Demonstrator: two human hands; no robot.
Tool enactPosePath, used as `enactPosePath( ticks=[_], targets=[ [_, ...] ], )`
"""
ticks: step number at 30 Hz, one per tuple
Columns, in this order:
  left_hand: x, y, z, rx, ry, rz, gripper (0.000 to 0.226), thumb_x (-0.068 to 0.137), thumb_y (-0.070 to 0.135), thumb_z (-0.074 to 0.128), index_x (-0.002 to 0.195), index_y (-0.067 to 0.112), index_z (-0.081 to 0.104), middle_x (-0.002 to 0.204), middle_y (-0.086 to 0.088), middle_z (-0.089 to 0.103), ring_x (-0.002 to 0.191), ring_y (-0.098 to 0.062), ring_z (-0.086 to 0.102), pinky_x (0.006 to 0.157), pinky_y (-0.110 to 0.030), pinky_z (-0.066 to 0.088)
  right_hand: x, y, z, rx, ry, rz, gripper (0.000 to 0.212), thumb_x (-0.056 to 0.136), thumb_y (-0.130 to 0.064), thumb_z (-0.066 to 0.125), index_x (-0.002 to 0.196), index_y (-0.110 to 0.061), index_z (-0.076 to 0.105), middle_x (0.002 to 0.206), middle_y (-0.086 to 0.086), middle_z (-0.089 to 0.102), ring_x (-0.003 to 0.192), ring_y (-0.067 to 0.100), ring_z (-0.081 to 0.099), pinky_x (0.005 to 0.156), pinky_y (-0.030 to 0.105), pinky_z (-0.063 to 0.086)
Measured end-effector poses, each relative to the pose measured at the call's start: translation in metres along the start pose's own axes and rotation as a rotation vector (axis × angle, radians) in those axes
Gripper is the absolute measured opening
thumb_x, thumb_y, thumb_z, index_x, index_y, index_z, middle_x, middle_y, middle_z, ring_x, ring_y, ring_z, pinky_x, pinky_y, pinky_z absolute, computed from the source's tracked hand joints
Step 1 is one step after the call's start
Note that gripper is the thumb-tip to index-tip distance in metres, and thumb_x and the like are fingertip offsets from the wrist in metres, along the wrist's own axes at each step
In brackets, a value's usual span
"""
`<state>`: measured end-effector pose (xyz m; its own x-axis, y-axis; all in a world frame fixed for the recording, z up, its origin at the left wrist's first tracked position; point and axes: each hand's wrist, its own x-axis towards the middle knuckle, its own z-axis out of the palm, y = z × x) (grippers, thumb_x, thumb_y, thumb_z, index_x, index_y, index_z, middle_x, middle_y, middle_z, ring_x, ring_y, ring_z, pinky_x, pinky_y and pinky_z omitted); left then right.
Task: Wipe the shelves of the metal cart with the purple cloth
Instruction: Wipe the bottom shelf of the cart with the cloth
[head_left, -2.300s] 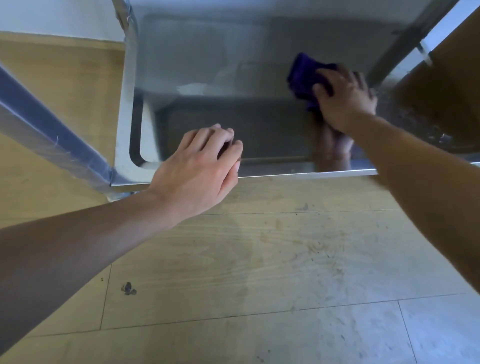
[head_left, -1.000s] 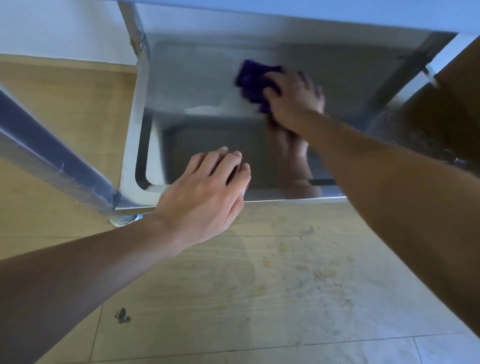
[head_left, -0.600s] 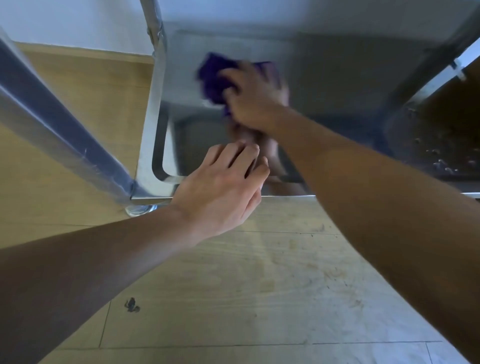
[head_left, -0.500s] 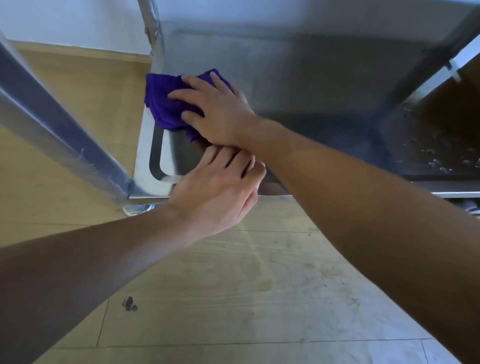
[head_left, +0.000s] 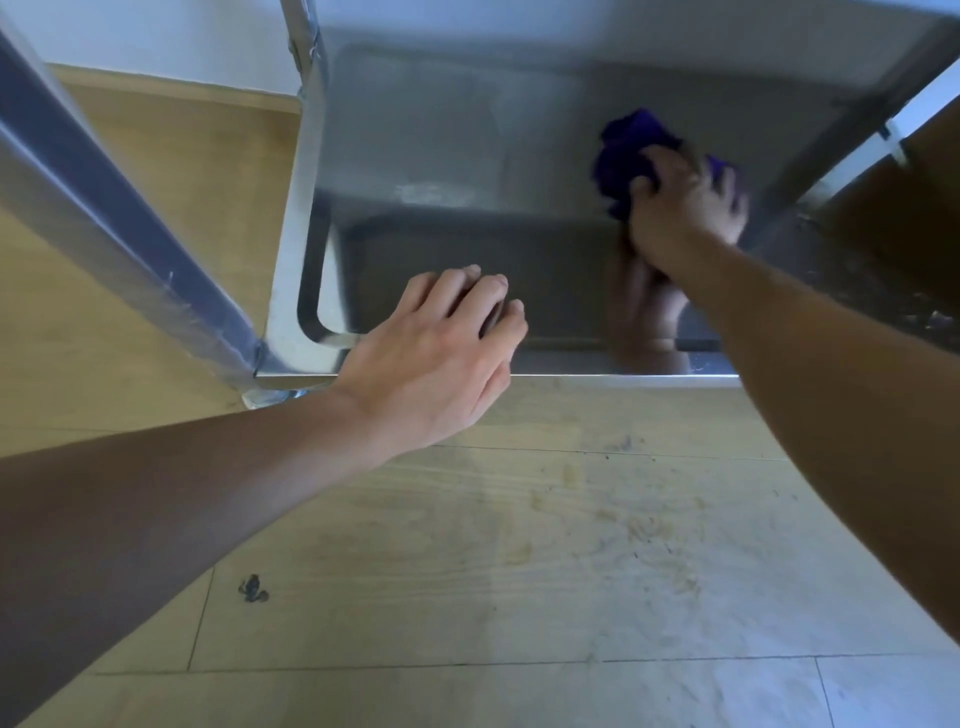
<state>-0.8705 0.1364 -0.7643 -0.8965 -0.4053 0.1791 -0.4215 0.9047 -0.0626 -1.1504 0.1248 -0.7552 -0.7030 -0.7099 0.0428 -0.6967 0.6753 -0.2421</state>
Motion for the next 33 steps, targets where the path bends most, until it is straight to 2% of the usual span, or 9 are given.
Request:
enactPosePath(
  ticks=[3, 5, 11, 14, 17, 24, 29, 33],
  targets=[
    [-0.001, 0.002, -0.003, 0.002, -0.021, -0.013, 0.049, 0.099, 0.028, 0.021, 0.131, 0.005, 0.05, 0.134, -0.018, 0.049, 0.123, -0.038, 0.045, 0.1, -0.05, 0.039, -0.037, -0.037, 0.009, -0.008, -0.04, -0.323, 0.043, 0.099, -0.041, 0.037, 0.142, -0.042, 0.04, 0.159, -0.009, 0.026, 0.145, 0.03, 0.021, 0.118, 0.047, 0.016],
    [-0.001, 0.003, -0.005, -0.012, -0.029, -0.02, 0.048, 0.099, 0.028, 0.023, 0.131, 0.005, 0.05, 0.132, -0.018, 0.049, 0.122, -0.037, 0.045, 0.099, -0.049, 0.039, -0.06, -0.054, 0.013, -0.019, -0.081, -0.468, 0.043, 0.101, -0.042, 0.036, 0.144, -0.041, 0.038, 0.16, -0.01, 0.024, 0.148, 0.031, 0.017, 0.12, 0.048, 0.013],
    [-0.001, 0.005, -0.005, -0.035, 0.025, -0.022, 0.04, 0.099, 0.025, 0.028, 0.122, 0.005, 0.053, 0.126, -0.016, 0.05, 0.115, -0.034, 0.046, 0.094, -0.048, 0.042, -0.072, -0.032, -0.002, -0.023, -0.136, -0.529, 0.043, 0.104, -0.041, 0.035, 0.146, -0.037, 0.036, 0.16, -0.006, 0.024, 0.149, 0.032, 0.016, 0.121, 0.048, 0.012],
    [0.0, 0.009, -0.007, -0.039, 0.008, -0.034, 0.038, 0.098, 0.026, 0.025, 0.119, 0.008, 0.052, 0.126, -0.013, 0.049, 0.117, -0.033, 0.046, 0.093, -0.047, 0.041, -0.076, -0.014, -0.009, -0.043, -0.142, -0.521, 0.043, 0.104, -0.042, 0.035, 0.146, -0.037, 0.036, 0.16, -0.004, 0.025, 0.148, 0.033, 0.018, 0.121, 0.05, 0.014],
    [0.003, 0.012, -0.009, -0.016, 0.007, -0.016, 0.04, 0.097, 0.028, 0.026, 0.125, 0.01, 0.049, 0.13, -0.01, 0.049, 0.122, -0.031, 0.044, 0.095, -0.046, 0.039, -0.079, 0.005, -0.017, -0.063, -0.143, -0.486, 0.043, 0.104, -0.042, 0.035, 0.147, -0.037, 0.035, 0.161, -0.004, 0.024, 0.149, 0.033, 0.017, 0.121, 0.049, 0.013],
    [0.056, 0.066, -0.023, -0.173, 0.044, 0.165, 0.043, 0.098, 0.031, 0.033, 0.131, 0.01, 0.052, 0.137, -0.009, 0.049, 0.126, -0.026, 0.045, 0.097, -0.043, 0.045, -0.089, 0.054, -0.035, -0.105, -0.166, -0.401, 0.045, 0.105, -0.042, 0.032, 0.149, -0.037, 0.031, 0.162, -0.005, 0.018, 0.15, 0.031, 0.013, 0.121, 0.049, 0.011],
    [0.082, 0.096, -0.015, -0.182, 0.005, 0.323, 0.046, 0.096, 0.032, 0.028, 0.122, 0.009, 0.058, 0.129, -0.007, 0.054, 0.118, -0.025, 0.052, 0.09, -0.04, 0.047, -0.095, 0.109, -0.047, -0.102, -0.141, -0.329, 0.045, 0.104, -0.045, 0.031, 0.149, -0.039, 0.03, 0.163, -0.007, 0.017, 0.15, 0.03, 0.011, 0.121, 0.049, 0.01],
    [0.08, 0.101, 0.0, -0.282, 0.058, 0.279, 0.033, 0.095, 0.026, 0.035, 0.111, 0.01, 0.059, 0.12, -0.005, 0.057, 0.11, -0.026, 0.054, 0.089, -0.04, 0.044, -0.085, 0.178, -0.058, -0.09, -0.05, -0.162, 0.045, 0.103, -0.048, 0.034, 0.147, -0.04, 0.035, 0.161, -0.008, 0.023, 0.148, 0.03, 0.019, 0.12, 0.05, 0.017]
  ],
)
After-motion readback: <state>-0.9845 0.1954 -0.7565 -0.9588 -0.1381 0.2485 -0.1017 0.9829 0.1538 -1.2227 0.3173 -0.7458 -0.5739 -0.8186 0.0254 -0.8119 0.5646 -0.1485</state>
